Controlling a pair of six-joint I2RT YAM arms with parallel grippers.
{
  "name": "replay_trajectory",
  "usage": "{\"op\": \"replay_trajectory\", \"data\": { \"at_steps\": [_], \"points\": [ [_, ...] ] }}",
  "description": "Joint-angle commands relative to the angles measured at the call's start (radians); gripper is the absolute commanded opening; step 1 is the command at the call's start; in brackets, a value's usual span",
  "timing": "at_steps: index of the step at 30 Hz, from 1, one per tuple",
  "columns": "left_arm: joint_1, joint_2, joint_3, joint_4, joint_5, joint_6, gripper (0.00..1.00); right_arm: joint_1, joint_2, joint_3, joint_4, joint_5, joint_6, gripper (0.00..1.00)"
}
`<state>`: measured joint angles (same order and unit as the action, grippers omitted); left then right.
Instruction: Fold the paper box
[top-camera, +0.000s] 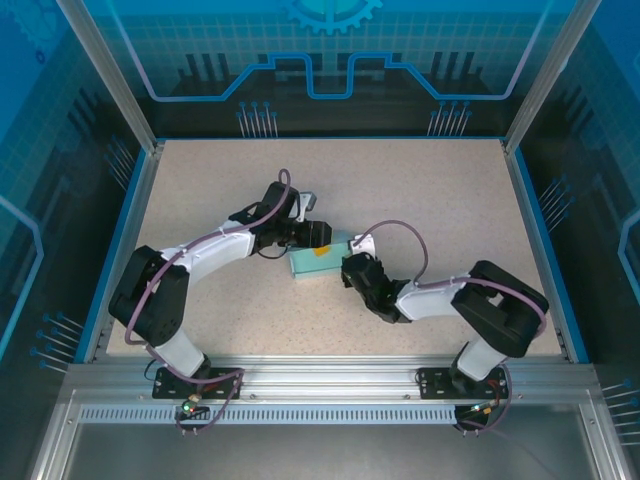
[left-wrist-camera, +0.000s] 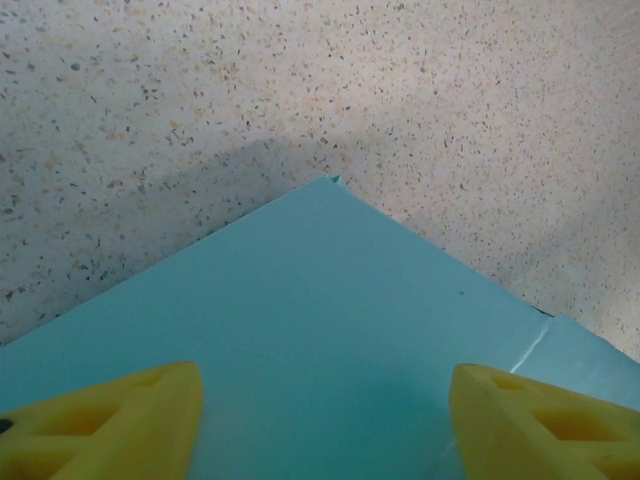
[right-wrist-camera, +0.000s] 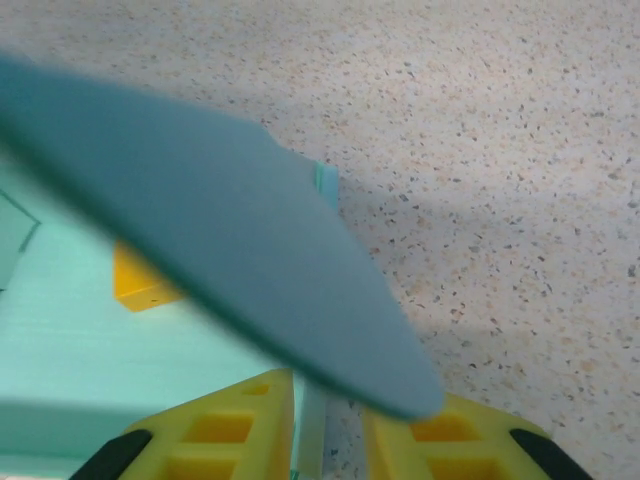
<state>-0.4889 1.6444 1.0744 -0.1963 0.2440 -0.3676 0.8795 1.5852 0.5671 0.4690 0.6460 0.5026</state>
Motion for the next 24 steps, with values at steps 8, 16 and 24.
{"op": "replay_trajectory", "data": {
  "at_steps": [8,16,24],
  "points": [
    [-0.018,0.017,-0.042,0.045,-0.007,-0.015,0.68,0.005,-0.254,-0.032,-0.193,-0.128,-0.114,0.34],
    [-0.023,0.022,-0.06,0.061,-0.016,-0.008,0.68,-0.135,-0.418,0.038,-0.374,-0.367,-0.131,0.42],
    [-0.025,0.029,-0.075,0.081,-0.019,-0.009,0.68,-0.303,-0.321,0.181,-0.457,-0.618,-0.089,0.47]
  ]
}}
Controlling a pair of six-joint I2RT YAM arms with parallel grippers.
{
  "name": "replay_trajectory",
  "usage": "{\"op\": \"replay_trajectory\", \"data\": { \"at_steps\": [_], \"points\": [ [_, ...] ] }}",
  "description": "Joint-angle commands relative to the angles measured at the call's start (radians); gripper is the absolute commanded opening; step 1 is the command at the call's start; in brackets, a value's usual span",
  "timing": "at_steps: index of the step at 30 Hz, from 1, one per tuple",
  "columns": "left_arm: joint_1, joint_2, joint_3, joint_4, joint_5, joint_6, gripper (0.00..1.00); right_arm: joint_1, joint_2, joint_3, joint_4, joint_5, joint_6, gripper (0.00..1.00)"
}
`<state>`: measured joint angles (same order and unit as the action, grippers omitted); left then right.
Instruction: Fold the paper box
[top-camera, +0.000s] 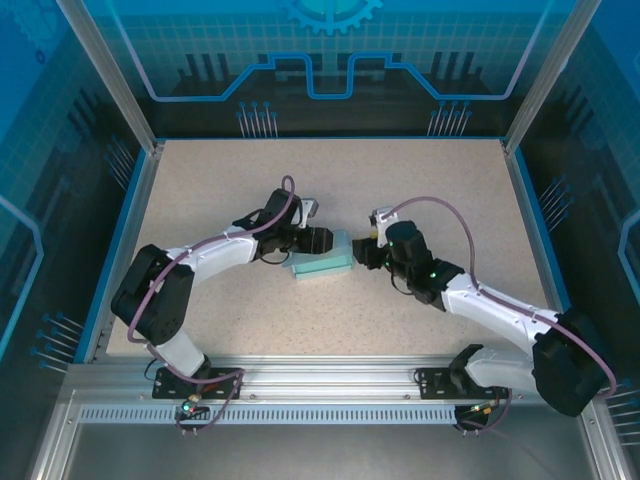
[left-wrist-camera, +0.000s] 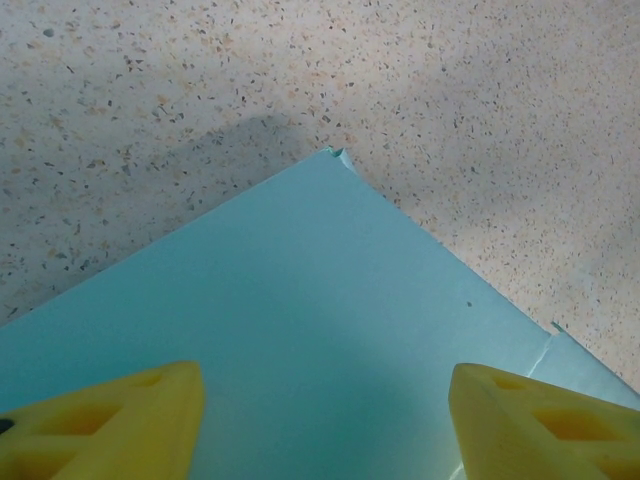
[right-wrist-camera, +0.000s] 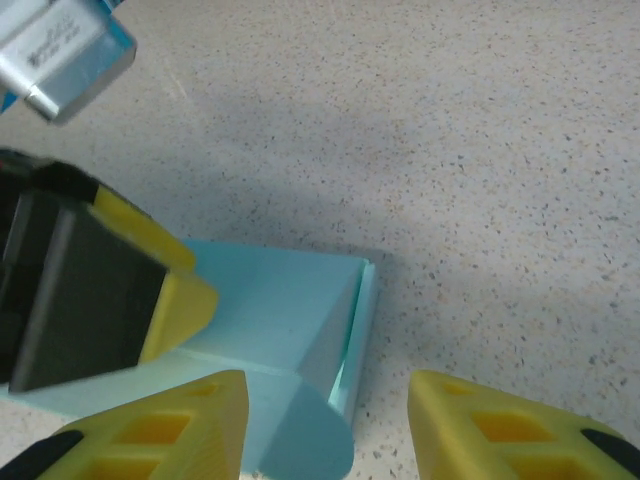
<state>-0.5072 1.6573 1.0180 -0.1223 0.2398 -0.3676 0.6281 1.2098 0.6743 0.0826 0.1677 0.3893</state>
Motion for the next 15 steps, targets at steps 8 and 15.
{"op": "replay_trajectory", "data": {
  "at_steps": [8,15],
  "points": [
    [-0.011,0.012,-0.024,0.018,-0.015,-0.013,0.68,-0.134,0.327,0.263,-0.155,-0.315,0.072,0.47],
    [-0.011,0.007,-0.027,0.026,-0.02,-0.019,0.68,-0.133,0.437,0.267,-0.153,-0.341,0.1,0.46]
  ]
}}
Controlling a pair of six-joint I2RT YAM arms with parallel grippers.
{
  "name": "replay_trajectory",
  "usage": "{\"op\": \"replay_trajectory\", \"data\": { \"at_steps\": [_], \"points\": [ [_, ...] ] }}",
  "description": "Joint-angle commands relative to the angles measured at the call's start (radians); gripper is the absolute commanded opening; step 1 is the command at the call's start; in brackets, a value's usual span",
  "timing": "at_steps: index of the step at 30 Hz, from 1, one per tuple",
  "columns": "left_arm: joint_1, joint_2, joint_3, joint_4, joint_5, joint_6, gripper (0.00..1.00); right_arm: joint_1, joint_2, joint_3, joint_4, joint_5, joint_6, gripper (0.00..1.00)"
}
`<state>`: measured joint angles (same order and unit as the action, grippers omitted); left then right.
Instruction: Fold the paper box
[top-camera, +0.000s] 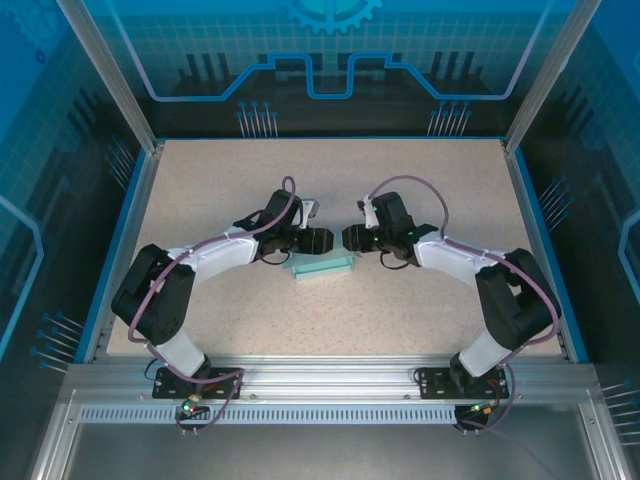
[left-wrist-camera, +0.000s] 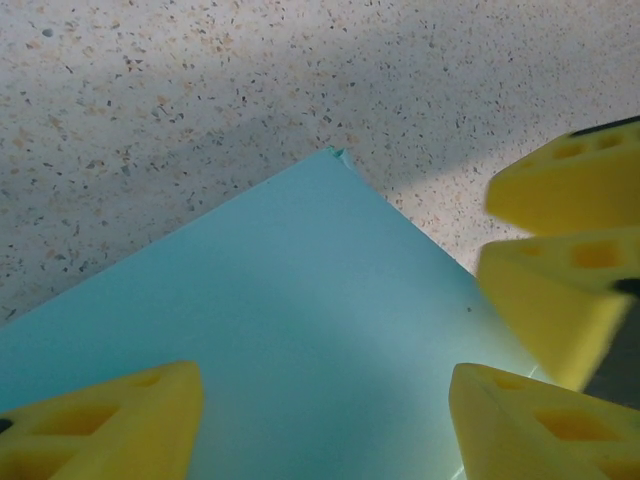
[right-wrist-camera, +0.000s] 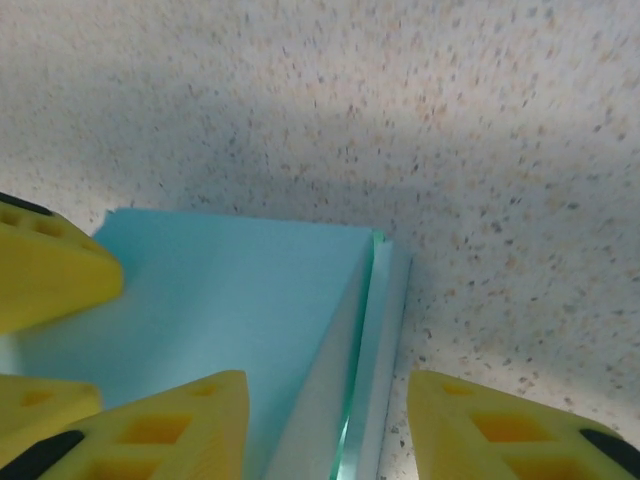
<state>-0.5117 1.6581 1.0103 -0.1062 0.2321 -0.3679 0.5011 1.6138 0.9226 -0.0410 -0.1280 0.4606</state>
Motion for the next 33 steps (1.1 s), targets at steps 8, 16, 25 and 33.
{"op": "replay_trajectory", "data": {
  "at_steps": [8,16,25,33],
  "points": [
    [-0.006,-0.062,-0.033,0.023,-0.11,-0.01,0.71,-0.007,0.097,-0.014,0.008,-0.035,0.039,0.45],
    [0.06,-0.176,-0.171,-0.02,-0.294,-0.049,0.77,-0.007,0.108,-0.003,-0.003,-0.032,0.021,0.45],
    [0.092,-0.093,-0.212,-0.012,-0.179,-0.086,0.75,-0.007,0.138,0.018,-0.026,-0.024,-0.009,0.45],
    [0.092,-0.052,-0.257,0.026,-0.158,-0.092,0.59,-0.008,0.162,0.024,-0.049,0.002,-0.028,0.44]
  ]
}}
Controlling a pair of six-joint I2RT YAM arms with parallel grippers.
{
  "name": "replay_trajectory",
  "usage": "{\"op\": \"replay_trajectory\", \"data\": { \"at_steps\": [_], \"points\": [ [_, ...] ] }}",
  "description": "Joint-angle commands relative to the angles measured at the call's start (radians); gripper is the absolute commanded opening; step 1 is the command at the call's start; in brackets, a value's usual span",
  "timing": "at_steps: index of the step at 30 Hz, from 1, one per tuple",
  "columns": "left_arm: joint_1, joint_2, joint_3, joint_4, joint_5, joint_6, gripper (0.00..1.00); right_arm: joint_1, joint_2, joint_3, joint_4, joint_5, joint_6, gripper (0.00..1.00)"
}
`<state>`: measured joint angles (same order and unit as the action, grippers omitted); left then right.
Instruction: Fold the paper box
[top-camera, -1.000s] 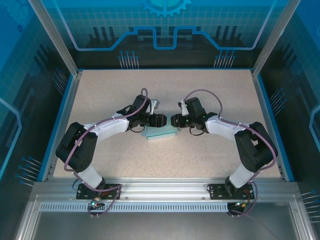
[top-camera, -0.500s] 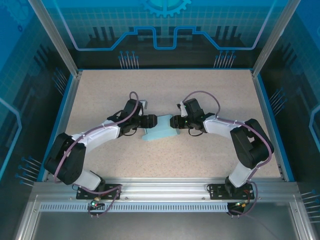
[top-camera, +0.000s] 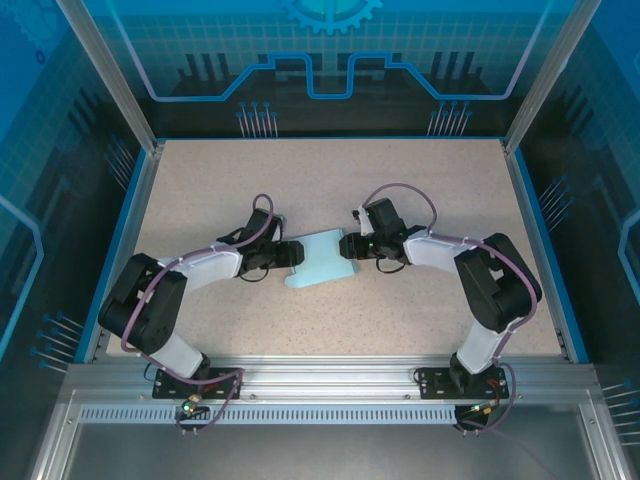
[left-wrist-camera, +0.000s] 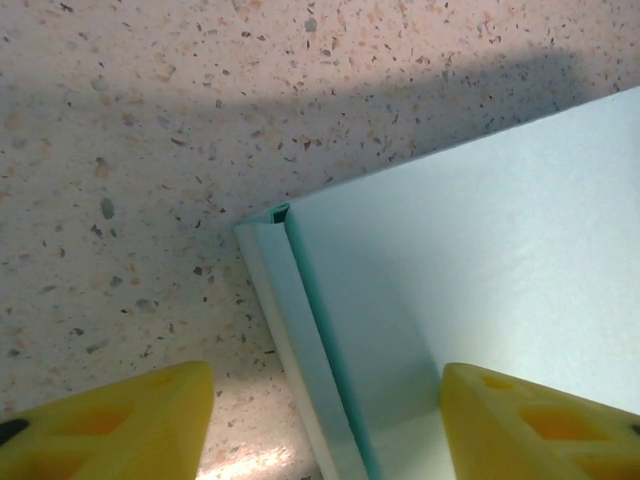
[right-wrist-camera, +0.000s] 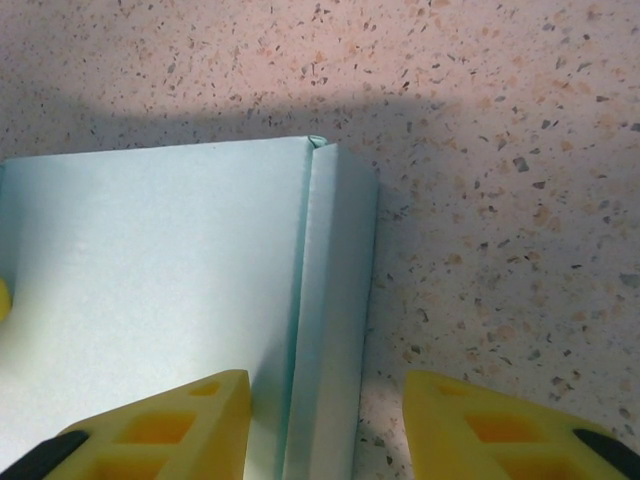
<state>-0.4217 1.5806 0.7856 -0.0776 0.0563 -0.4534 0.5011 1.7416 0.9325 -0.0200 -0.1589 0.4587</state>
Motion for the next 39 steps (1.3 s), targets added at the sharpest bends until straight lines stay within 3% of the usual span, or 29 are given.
{"op": "replay_trajectory", "data": {
  "at_steps": [1,8,22,29,31,35,39],
  "points": [
    [0.003,0.032,-0.037,0.003,0.017,-0.007,0.58,-0.007,0.04,0.016,-0.073,0.034,-0.031,0.44],
    [0.002,0.071,-0.05,0.037,0.014,-0.017,0.54,-0.007,0.077,0.037,-0.096,0.064,-0.051,0.42],
    [0.002,-0.043,0.02,0.049,-0.07,-0.009,0.72,-0.009,-0.057,0.137,-0.191,0.1,-0.139,0.49],
    [0.01,-0.106,0.019,0.054,-0.133,0.011,0.75,-0.007,-0.164,0.118,-0.214,0.168,-0.204,0.6],
    [0.021,-0.119,0.014,0.053,-0.132,0.013,0.75,0.0,-0.201,0.098,-0.211,0.177,-0.215,0.71],
    [0.048,-0.16,-0.027,0.08,-0.099,0.036,0.8,0.044,-0.251,0.04,-0.212,0.163,-0.215,0.8],
    [0.096,-0.173,-0.071,0.146,-0.029,0.036,0.87,0.113,-0.299,-0.003,-0.288,0.268,-0.231,0.88]
  ]
}}
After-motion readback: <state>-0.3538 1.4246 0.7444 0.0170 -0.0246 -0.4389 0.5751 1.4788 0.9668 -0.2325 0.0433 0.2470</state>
